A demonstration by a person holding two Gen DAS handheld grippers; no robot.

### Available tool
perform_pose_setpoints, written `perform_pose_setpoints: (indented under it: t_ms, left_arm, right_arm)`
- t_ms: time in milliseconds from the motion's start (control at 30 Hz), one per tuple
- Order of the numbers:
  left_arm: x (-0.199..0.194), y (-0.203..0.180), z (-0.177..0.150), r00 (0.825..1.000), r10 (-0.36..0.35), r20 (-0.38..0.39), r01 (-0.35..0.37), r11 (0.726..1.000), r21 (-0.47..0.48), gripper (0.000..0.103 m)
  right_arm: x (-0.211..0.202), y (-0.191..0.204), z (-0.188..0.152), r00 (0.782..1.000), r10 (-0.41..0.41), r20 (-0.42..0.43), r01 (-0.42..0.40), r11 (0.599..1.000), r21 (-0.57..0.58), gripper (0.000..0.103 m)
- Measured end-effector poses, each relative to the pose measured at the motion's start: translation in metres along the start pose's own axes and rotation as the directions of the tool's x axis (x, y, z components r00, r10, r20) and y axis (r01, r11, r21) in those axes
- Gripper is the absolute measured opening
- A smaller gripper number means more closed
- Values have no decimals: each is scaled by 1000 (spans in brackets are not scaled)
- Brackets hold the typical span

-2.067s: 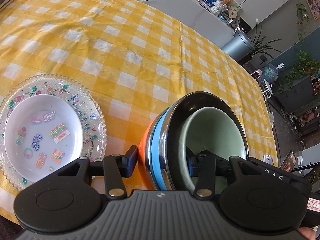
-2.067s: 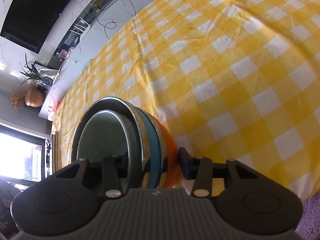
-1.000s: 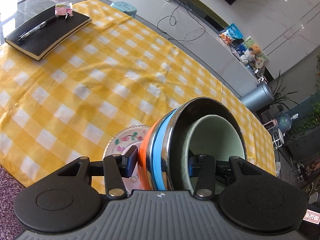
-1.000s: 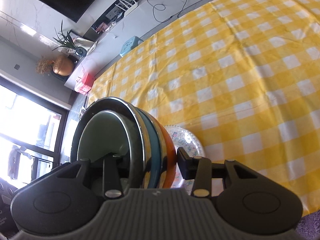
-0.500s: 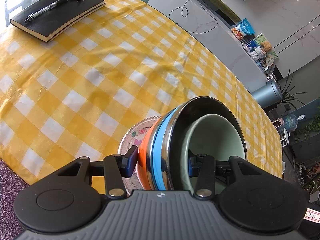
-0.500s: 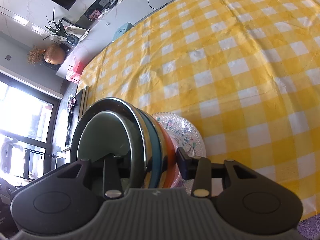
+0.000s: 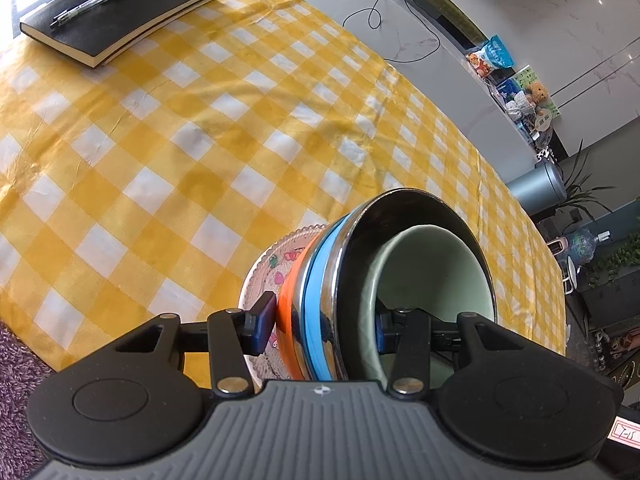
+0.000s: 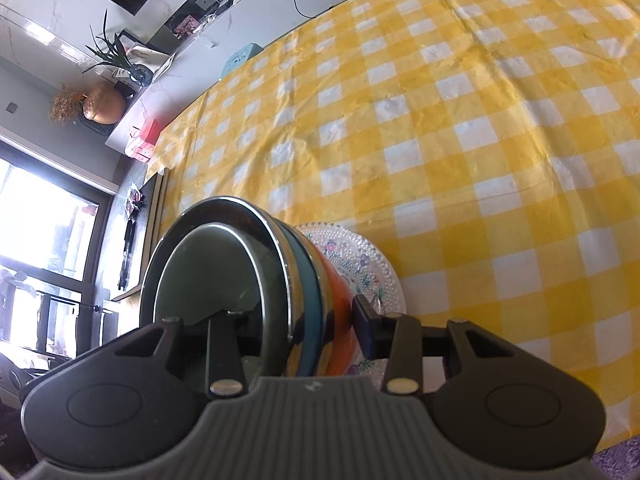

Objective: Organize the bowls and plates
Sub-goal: 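Lift the nested bowls with both grippers and carry them over the plate stack, then lower the nested bowls onto the plate stack and open both grippers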

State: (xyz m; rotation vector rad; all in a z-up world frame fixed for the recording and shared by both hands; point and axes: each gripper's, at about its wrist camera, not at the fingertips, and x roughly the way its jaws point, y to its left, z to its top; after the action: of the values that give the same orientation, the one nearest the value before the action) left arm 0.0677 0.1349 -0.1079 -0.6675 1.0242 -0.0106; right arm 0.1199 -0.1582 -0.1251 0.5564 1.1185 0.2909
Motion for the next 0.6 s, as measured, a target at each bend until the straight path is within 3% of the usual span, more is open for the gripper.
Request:
perform_pose_setpoints:
  t_ms: [433,500,533,600]
  left_arm:
    - [4,-1,3,1000,6,8,-6,1000,8,52]
    - [3,-3,4,1000,19,15,-20,1000,23,60]
    - [2,-4,3,1000,22,20,-23,999,27,69]
    - [0,-4,4,999,21,35,-23,999,34,74]
  right_arm:
    - [2,2,4,1000,-18,8,18,999,-34,41]
    - [2,2,4,1000,-10,6,10,1000,-30,43]
    - [1,2,5,1000,-9,5,10,1000,-29,43]
    - [-1,2,5,1000,-7,9,7,999,-31,53]
